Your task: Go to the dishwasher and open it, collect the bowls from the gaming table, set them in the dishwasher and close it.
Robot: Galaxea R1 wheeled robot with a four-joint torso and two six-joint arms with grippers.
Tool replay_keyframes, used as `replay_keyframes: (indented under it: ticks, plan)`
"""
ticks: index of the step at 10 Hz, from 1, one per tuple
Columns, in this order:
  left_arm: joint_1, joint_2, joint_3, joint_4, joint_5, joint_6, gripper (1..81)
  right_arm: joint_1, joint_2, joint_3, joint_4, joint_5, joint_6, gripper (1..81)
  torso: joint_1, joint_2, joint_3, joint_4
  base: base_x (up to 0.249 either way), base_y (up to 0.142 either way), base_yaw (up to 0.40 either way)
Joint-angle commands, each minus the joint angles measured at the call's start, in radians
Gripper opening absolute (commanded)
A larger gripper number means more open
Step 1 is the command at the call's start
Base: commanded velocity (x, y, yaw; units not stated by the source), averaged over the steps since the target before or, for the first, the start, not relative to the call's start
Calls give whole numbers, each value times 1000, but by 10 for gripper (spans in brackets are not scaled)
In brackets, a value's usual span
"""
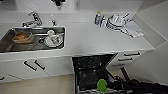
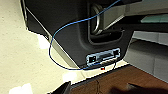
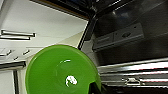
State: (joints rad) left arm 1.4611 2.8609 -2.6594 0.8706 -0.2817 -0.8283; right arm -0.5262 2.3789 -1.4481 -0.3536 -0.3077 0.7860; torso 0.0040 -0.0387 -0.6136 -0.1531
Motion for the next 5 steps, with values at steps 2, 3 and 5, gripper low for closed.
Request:
replay_keyframes:
  ticks: [2,3,5]
  plan:
    - [52,19,-14,11,44,8,811,152,79,-93,59,-54,1,10,0,0,0,0,0,0,0]
    - [54,23,-14,11,44,8,811,178,96,-112,74,-53,1,10,0,0,0,0,0,0,0]
    - [58,28,-14,11,44,8,811,231,119,-148,100,-51,1,10,0,0,0,0,0,0,0]
